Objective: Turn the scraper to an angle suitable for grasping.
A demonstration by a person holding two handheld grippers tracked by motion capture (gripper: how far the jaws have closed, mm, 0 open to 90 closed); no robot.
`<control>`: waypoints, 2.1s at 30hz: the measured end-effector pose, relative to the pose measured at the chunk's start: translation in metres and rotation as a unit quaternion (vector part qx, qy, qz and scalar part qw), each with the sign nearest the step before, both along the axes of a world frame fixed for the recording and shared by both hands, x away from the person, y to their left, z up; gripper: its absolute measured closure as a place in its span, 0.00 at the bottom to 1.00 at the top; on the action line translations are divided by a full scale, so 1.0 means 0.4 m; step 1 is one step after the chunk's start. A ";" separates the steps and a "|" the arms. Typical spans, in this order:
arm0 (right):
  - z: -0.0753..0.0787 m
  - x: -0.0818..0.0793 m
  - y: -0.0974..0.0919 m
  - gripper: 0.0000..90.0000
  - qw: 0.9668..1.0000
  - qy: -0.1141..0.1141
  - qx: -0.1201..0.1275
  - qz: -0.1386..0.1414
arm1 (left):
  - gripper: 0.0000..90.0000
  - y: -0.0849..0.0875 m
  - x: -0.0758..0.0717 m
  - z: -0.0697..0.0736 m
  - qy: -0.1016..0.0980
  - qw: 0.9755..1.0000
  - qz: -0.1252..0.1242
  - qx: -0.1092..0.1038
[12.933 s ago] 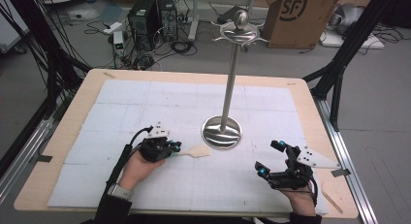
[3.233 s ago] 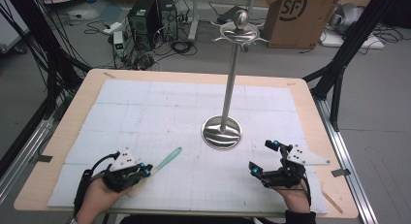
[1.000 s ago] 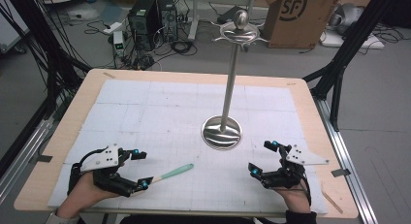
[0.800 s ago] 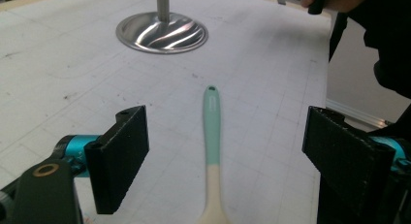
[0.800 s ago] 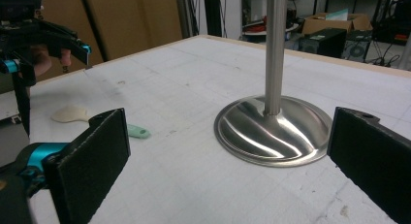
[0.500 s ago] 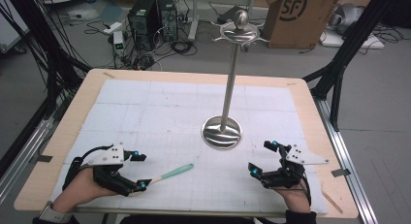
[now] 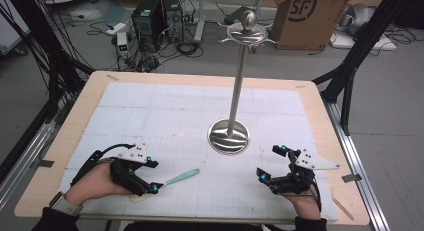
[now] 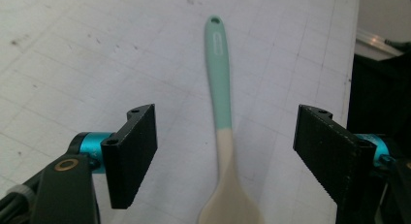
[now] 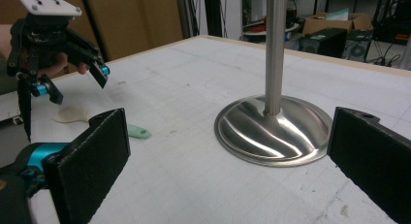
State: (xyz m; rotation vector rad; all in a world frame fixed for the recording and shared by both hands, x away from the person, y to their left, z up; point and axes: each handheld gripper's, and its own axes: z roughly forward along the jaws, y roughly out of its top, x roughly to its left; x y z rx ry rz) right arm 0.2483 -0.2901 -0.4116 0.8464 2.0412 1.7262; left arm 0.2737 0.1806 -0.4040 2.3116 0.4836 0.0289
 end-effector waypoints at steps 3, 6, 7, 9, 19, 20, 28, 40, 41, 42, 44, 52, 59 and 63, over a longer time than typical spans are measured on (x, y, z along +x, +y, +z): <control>0.000 0.001 -0.001 0.00 1.000 -0.001 0.002 -0.001 | 0.28 -0.019 0.006 -0.001 0.007 0.999 -0.014 0.029; 0.001 0.002 -0.003 0.00 1.000 0.001 0.006 0.000 | 0.30 -0.042 0.013 -0.002 0.010 0.998 -0.024 0.057; 0.001 0.005 -0.004 0.00 1.000 0.000 0.007 -0.002 | 0.32 -0.048 0.016 -0.003 0.012 0.997 -0.027 0.066; 0.000 0.010 -0.005 0.00 1.000 0.003 0.009 -0.005 | 0.34 -0.057 0.019 -0.007 0.017 0.997 -0.031 0.075; -0.006 0.030 -0.001 0.00 1.000 0.009 -0.001 -0.008 | 0.35 -0.054 0.042 -0.023 0.020 0.996 -0.016 0.091; -0.005 0.030 -0.001 0.00 1.000 0.009 0.000 -0.008 | 0.35 -0.055 0.041 -0.025 0.019 0.995 -0.017 0.094; -0.005 0.036 0.000 0.00 1.000 0.005 0.004 -0.010 | 0.35 -0.058 0.025 -0.035 0.011 0.994 -0.018 0.110; -0.001 0.034 -0.008 0.00 1.000 0.004 0.014 -0.014 | 0.45 -0.079 0.013 -0.036 0.024 0.989 -0.037 0.138; -0.001 0.035 -0.008 0.00 1.000 0.004 0.014 -0.014 | 0.46 -0.081 0.012 -0.034 0.020 0.989 -0.036 0.144; -0.001 0.034 -0.008 0.00 1.000 0.004 0.013 -0.014 | 0.48 -0.083 0.013 -0.033 0.017 0.988 -0.037 0.149; -0.001 0.033 -0.007 0.00 1.000 0.004 0.012 -0.012 | 0.52 -0.090 0.014 -0.029 0.017 0.986 -0.035 0.164; 0.000 0.033 -0.014 0.00 1.000 0.002 0.017 -0.015 | 0.72 -0.123 0.000 -0.015 0.015 0.973 -0.051 0.224; -0.001 0.047 -0.004 0.00 1.000 0.000 0.018 -0.013 | 0.84 -0.141 0.004 -0.010 0.019 0.966 -0.060 0.251; 0.003 0.051 0.001 0.00 1.000 -0.004 0.022 -0.004 | 0.89 -0.144 -0.009 -0.010 -0.001 0.964 -0.070 0.255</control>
